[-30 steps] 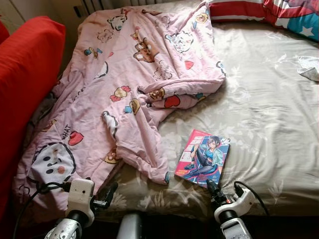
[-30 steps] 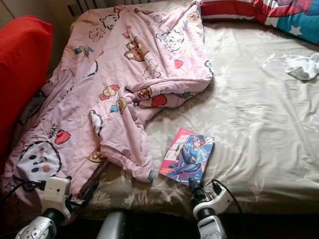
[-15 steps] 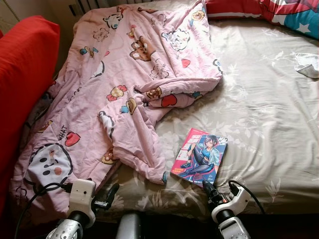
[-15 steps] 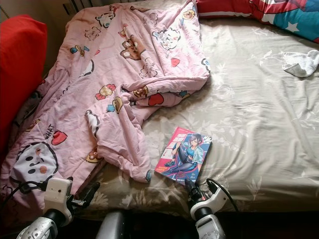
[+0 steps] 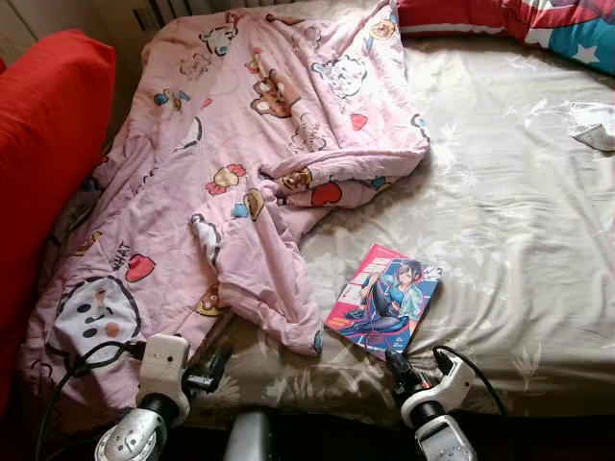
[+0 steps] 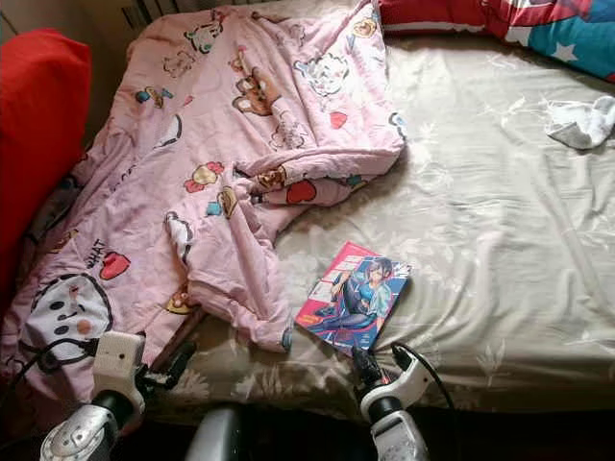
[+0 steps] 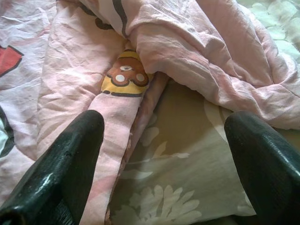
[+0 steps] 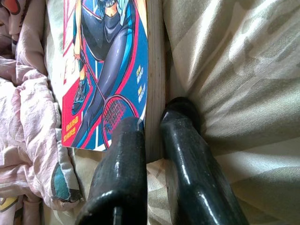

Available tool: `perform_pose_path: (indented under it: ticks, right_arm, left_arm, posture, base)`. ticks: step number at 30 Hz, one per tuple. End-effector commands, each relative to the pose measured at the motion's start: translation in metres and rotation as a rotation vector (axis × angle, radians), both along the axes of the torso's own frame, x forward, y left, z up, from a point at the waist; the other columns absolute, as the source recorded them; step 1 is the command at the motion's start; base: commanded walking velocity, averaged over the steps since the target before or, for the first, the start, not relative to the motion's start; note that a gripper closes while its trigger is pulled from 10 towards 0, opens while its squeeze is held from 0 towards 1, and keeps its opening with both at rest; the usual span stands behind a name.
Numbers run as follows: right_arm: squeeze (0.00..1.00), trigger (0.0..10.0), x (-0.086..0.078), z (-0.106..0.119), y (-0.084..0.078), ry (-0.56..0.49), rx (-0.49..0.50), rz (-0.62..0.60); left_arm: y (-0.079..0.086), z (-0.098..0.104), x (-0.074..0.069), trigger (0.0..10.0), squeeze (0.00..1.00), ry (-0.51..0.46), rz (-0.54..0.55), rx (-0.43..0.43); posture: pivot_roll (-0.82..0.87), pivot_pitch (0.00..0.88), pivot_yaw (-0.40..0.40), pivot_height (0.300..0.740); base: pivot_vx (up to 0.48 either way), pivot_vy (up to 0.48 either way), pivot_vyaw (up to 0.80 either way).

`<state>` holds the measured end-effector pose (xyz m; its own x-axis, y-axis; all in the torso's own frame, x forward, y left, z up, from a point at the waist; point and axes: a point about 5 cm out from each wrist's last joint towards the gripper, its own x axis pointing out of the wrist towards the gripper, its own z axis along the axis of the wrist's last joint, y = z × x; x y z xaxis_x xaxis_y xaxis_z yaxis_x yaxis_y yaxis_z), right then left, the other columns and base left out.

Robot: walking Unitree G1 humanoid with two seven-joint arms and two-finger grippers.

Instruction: Clean up the room

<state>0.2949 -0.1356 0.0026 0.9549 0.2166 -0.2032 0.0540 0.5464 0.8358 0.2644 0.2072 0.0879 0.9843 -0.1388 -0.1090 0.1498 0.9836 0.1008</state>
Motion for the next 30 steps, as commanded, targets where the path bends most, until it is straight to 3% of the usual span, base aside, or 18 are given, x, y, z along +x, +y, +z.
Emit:
perform_pose_path:
  ticks: [1, 4, 11, 17, 25, 30]
  right_arm:
    - [0.0, 0.0, -0.004, -0.005, 0.015, 0.03, 0.003, 0.063]
    - [0.0, 0.0, 0.0, 0.0, 0.012, -0.003, -0.021, 0.048]
    - [0.0, 0.0, 0.008, 0.009, -0.007, -0.03, -0.193, -0.068]
    - [0.0, 0.0, 0.011, 0.023, -0.024, -0.127, -0.3, -0.167]
    - [0.0, 0.0, 0.009, 0.035, -0.024, -0.228, -0.368, -0.17]
    - [0.0, 0.0, 0.003, 0.034, -0.02, -0.223, -0.373, -0.17]
  left_arm:
    - [0.004, -0.01, -0.001, 10.0, 0.0, 0.035, 0.015, 0.021]
    - [0.003, -0.01, 0.003, 10.0, 0.0, 0.029, 0.016, 0.019]
    - [0.0, -0.01, 0.013, 10.0, 0.0, 0.013, 0.022, 0.007]
    - [-0.006, -0.011, 0.021, 10.0, 0.0, -0.001, 0.03, -0.008]
    - [-0.011, -0.015, 0.026, 10.0, 0.0, -0.011, 0.037, -0.025]
    - [-0.012, -0.017, 0.028, 10.0, 0.0, -0.017, 0.039, -0.028]
  posture:
    - [0.14, 0.291, 0.135, 0.605]
    - [0.13, 0.282, 0.131, 0.605]
    - [0.1, 0.257, 0.114, 0.605]
    - [0.07, 0.225, 0.086, 0.605]
    - [0.03, 0.202, 0.059, 0.605]
    - [0.03, 0.196, 0.051, 0.605]
  base:
    - [0.0, 0.0, 0.0]
    - [0.0, 0.0, 0.0]
    - [0.0, 0.0, 0.0]
    - [0.0, 0.0, 0.0]
    - [0.0, 0.0, 0.0]
    - [0.0, 0.0, 0.0]
